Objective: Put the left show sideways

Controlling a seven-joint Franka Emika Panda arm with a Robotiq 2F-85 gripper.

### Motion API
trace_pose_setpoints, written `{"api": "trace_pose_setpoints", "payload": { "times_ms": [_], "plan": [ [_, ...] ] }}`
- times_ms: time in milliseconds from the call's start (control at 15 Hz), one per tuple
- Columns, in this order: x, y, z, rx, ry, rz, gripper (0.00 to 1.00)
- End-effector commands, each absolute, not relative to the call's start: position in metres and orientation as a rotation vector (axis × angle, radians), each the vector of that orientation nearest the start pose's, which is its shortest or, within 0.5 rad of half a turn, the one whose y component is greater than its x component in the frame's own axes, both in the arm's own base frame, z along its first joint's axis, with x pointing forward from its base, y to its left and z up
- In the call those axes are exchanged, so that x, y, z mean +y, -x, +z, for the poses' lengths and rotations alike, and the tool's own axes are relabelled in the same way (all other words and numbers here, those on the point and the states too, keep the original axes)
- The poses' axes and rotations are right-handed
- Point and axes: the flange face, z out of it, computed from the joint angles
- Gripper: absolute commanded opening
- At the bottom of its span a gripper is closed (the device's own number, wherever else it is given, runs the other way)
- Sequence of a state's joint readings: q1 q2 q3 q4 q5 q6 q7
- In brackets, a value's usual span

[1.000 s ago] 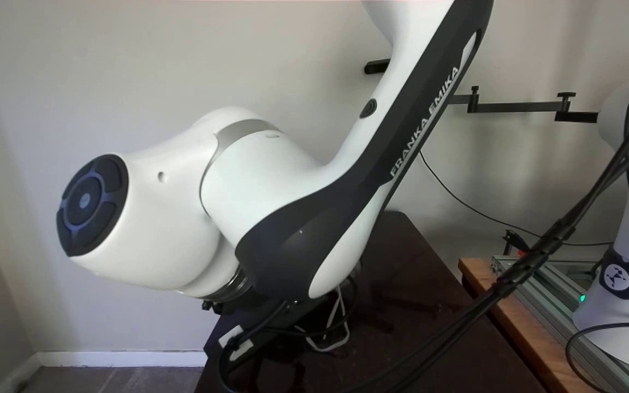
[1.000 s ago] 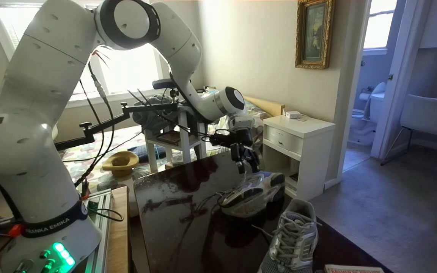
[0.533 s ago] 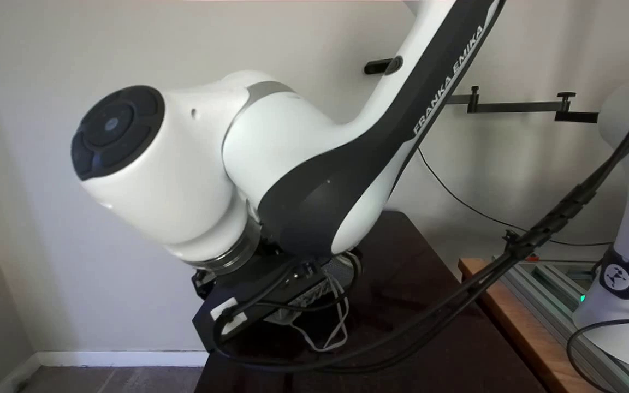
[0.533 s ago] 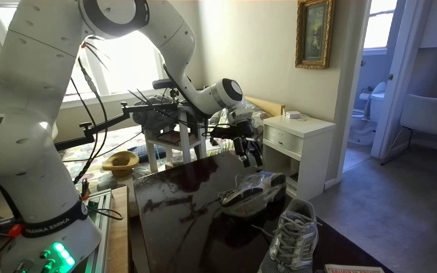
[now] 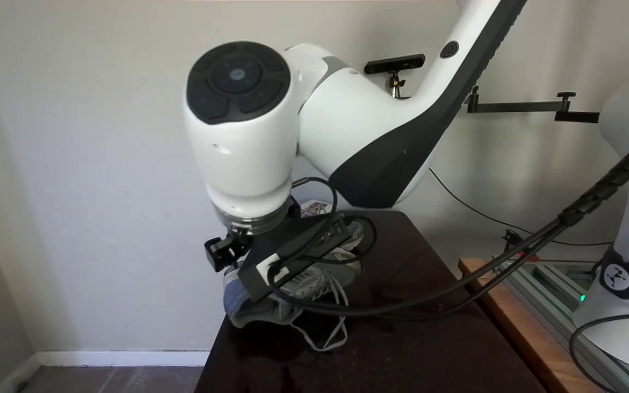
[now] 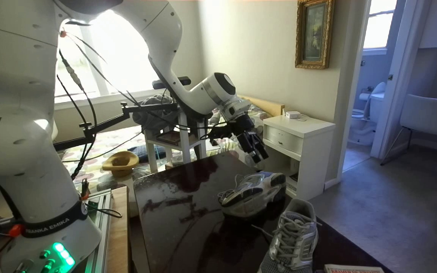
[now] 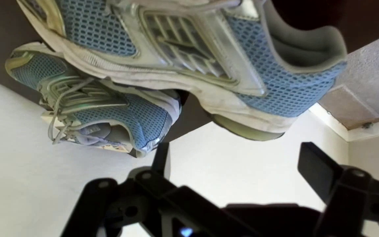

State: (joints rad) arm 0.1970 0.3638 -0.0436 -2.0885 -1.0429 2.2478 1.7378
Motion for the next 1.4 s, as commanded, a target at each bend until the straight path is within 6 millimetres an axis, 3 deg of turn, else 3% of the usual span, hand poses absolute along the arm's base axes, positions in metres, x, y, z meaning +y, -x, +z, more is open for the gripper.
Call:
{"api": "trace_pose_setpoints", "payload": {
  "times_ms": [0,733,1333],
  "plan": [
    [0.042,-0.54,0.259,-0.934,-2.319,0.709,1.0],
    [-0.015,-0.477,0.305,-1.051,-2.531,0.695,1.0],
    [-0.037,-0.454,0.327,-0.813,-2.643,0.64,1.0]
  ]
}}
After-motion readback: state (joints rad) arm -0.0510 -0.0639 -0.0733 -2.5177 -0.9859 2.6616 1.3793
